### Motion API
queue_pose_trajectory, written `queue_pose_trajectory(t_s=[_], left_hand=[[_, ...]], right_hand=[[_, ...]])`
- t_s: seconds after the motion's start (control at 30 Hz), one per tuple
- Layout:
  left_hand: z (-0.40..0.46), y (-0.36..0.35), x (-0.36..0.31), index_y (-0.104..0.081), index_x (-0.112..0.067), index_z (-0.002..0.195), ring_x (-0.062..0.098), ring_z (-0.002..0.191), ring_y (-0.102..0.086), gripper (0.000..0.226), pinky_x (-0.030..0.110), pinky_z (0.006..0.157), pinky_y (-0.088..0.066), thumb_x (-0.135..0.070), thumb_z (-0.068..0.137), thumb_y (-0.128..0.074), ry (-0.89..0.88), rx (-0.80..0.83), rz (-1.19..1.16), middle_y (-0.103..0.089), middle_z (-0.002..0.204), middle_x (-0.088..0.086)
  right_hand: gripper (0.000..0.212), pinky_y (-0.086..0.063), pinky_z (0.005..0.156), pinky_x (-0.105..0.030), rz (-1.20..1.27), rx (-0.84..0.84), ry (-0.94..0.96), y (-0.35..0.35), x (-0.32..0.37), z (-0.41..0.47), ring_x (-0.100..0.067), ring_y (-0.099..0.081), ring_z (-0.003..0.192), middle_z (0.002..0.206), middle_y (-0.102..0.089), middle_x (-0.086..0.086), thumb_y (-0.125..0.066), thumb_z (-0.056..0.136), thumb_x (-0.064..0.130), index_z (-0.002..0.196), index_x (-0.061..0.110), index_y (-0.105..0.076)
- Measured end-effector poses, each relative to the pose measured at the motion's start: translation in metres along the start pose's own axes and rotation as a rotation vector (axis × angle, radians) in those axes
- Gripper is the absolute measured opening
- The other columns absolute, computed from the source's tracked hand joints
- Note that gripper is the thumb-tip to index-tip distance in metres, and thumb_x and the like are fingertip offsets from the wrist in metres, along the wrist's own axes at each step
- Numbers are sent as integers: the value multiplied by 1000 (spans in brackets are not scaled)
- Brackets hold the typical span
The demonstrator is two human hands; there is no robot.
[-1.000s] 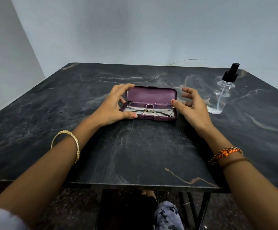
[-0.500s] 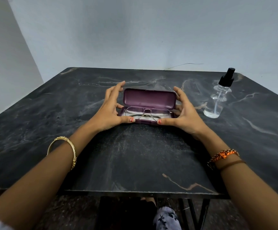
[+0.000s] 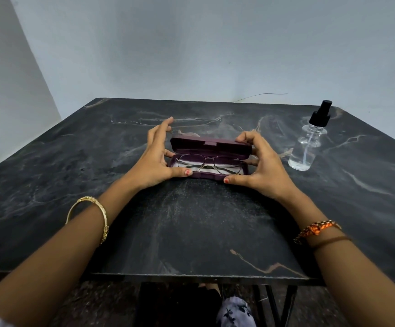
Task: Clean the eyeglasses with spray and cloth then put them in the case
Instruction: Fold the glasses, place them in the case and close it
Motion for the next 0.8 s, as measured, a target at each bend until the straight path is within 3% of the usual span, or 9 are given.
queue_pose_trajectory(t_s=[0.13, 0.2, 0.27, 0.37, 0.53, 0.7, 0.8], left_hand=[[0, 0, 0, -4, -34, 139, 10, 90, -47, 110, 4, 58, -44, -18, 60, -80, -2, -4, 11, -11, 141, 2], [-1, 0, 1, -4, -34, 139, 12, 101, -45, 110, 9, 64, -46, -19, 60, -80, -9, -7, 24, -11, 140, 1], [-1, 0, 1, -5, -35, 138, 13, 107, -41, 110, 13, 73, -43, -20, 60, -80, -17, -6, 21, -12, 136, -3], [-1, 0, 1, -9, -38, 137, 7, 94, -44, 107, 14, 72, -45, -20, 59, -81, -18, -2, 15, -12, 127, -9], [-3, 1, -3, -26, -38, 131, 14, 99, -41, 90, 20, 84, -43, -21, 62, -80, -37, 17, 47, -12, 125, -6], [-6, 0, -7, -42, -38, 120, 20, 117, -34, 62, 30, 100, -38, -23, 69, -74, -39, 83, 71, -13, 126, -6], [-7, -1, -7, -45, -34, 121, 14, 119, -31, 54, 22, 96, -36, -24, 74, -70, -54, 107, 110, -15, 127, -7]], right_hand=[[66, -46, 90, -25, -61, -8, 38, 0, 1, -2, -14, -51, 109, 115, -50, -3, -85, 56, 12, 108, 22, -46], [65, -43, 88, -12, -110, -1, 60, 0, 2, -3, -1, -50, 103, 112, -50, 1, -84, 58, 14, 113, 21, -50], [56, -39, 81, -5, -181, 28, 90, -1, 3, -4, -1, -51, 94, 105, -52, 1, -82, 61, 14, 111, 18, -57], [43, -38, 80, -10, -253, 53, 97, -1, 5, -4, -10, -50, 89, 98, -52, 0, -81, 64, 16, 104, 17, -64], [47, -42, 94, -33, -291, 66, 113, -2, 11, -5, -15, -54, 102, 108, -61, -2, -82, 62, 16, 106, 15, -65], [55, -40, 103, -37, -330, 116, 102, -3, 10, -6, -12, -51, 118, 128, -58, -1, -77, 69, 19, 120, 21, -59], [56, -36, 105, -35, -438, 154, 117, -4, 7, -4, -14, -47, 125, 136, -51, 2, -72, 75, 26, 127, 27, -52]])
Point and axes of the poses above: each hand's wrist, its own z-axis towards the middle knuckle, its own y-axis out of the back of the hand, x = y × z, the point moved 1 cm from there along z, towards the middle knuckle
